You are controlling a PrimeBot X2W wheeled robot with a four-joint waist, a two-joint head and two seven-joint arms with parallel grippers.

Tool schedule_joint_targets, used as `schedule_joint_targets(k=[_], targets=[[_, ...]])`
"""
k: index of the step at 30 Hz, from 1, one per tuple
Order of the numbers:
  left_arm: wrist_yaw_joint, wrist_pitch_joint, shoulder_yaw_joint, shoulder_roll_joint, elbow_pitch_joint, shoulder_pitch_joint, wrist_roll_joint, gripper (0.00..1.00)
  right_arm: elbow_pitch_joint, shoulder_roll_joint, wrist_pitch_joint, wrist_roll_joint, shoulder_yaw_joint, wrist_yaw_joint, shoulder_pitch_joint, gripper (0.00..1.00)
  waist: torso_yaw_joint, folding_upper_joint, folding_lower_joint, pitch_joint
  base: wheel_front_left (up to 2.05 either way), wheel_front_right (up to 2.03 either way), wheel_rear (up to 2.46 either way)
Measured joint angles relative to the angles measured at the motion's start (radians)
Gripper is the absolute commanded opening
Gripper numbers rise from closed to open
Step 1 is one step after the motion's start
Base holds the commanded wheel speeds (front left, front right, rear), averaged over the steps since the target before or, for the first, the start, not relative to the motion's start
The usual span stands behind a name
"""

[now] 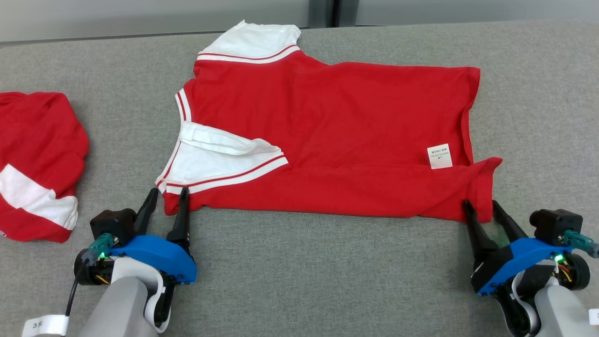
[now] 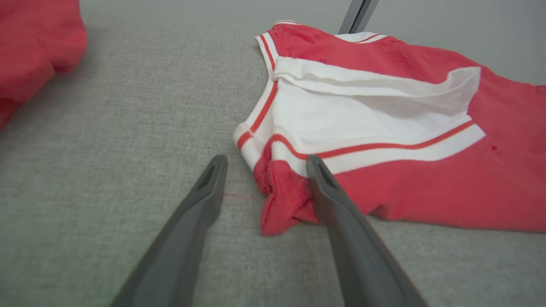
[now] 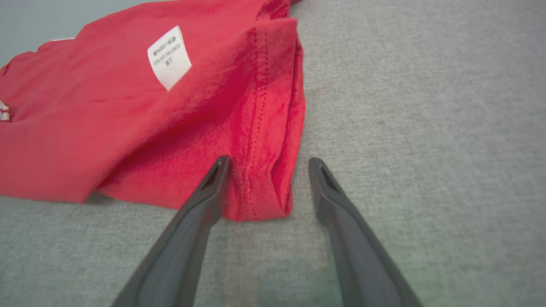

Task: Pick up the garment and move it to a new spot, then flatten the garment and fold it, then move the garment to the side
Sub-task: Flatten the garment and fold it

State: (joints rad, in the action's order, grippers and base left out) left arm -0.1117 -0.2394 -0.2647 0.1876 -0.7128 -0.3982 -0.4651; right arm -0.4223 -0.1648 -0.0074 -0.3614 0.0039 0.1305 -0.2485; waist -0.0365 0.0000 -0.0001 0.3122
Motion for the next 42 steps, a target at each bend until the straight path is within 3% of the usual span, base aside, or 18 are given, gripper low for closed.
schedule_joint_targets(k=[1,2,3,10,18,26,34,35,36,37,38,42], targets=[[-0.003,0.000,0.000,-0.001,-0.007,-0.007,-0.005,0.31,-0.009,0.000,-0.004,0.000,0.004,0.000,-0.007,0.00,0.000,0.0000,0.0000,0.000,0.00,0.00,0.00],[-0.004,-0.001,0.000,-0.002,-0.015,-0.015,-0.012,0.04,-0.015,0.001,-0.008,-0.002,0.007,0.000,-0.014,0.00,0.000,0.0000,0.0000,0.000,0.00,0.00,0.00],[-0.005,-0.002,0.000,-0.005,-0.021,-0.021,-0.018,0.00,-0.021,0.001,-0.013,-0.004,0.011,0.000,-0.018,0.00,-0.001,0.0000,0.0000,-0.001,0.00,0.00,0.00],[-0.012,-0.018,0.003,-0.022,-0.019,-0.011,-0.051,0.00,-0.047,-0.002,-0.066,-0.029,0.018,0.000,-0.015,0.00,0.006,0.0000,0.0001,-0.051,0.00,0.00,0.00],[0.002,-0.022,0.058,-0.030,0.137,0.163,-0.056,0.00,0.039,-0.007,-0.071,-0.054,-0.020,0.000,0.135,0.00,0.034,0.0000,0.0000,-0.141,0.00,0.00,0.00],[0.051,-0.022,0.074,-0.055,0.325,0.412,-0.035,0.00,0.205,0.009,0.017,-0.054,-0.074,0.000,0.325,0.00,0.057,0.0000,-0.0002,-0.192,0.00,0.00,0.00],[0.085,0.004,0.043,-0.066,0.423,0.512,-0.026,0.00,0.347,0.040,0.132,-0.060,-0.120,0.000,0.475,0.00,0.068,0.0000,-0.0002,-0.196,0.00,0.00,0.00],[0.086,0.010,0.040,-0.066,0.425,0.517,-0.026,0.00,0.354,0.044,0.140,-0.062,-0.121,0.000,0.482,0.20,0.066,0.0000,-0.0002,-0.195,0.00,0.00,0.00],[0.087,0.011,0.039,-0.067,0.425,0.519,-0.027,0.20,0.363,0.047,0.143,-0.061,-0.122,0.000,0.483,0.80,0.064,0.0000,-0.0001,-0.194,0.00,0.00,0.00],[0.090,0.011,0.041,-0.067,0.427,0.518,-0.031,0.73,0.370,0.048,0.148,-0.058,-0.123,0.000,0.483,1.00,0.061,0.0000,-0.0001,-0.193,0.00,0.00,0.00],[0.093,0.011,0.043,-0.067,0.425,0.517,-0.034,1.00,0.374,0.048,0.148,-0.054,-0.125,0.000,0.482,1.00,0.058,0.0001,0.0000,-0.192,0.00,0.00,0.00],[0.095,-0.002,0.058,-0.057,0.427,0.497,-0.021,1.00,0.386,0.045,0.128,-0.035,-0.126,0.000,0.464,1.00,0.047,0.0000,0.0000,-0.192,0.00,0.00,0.00]])
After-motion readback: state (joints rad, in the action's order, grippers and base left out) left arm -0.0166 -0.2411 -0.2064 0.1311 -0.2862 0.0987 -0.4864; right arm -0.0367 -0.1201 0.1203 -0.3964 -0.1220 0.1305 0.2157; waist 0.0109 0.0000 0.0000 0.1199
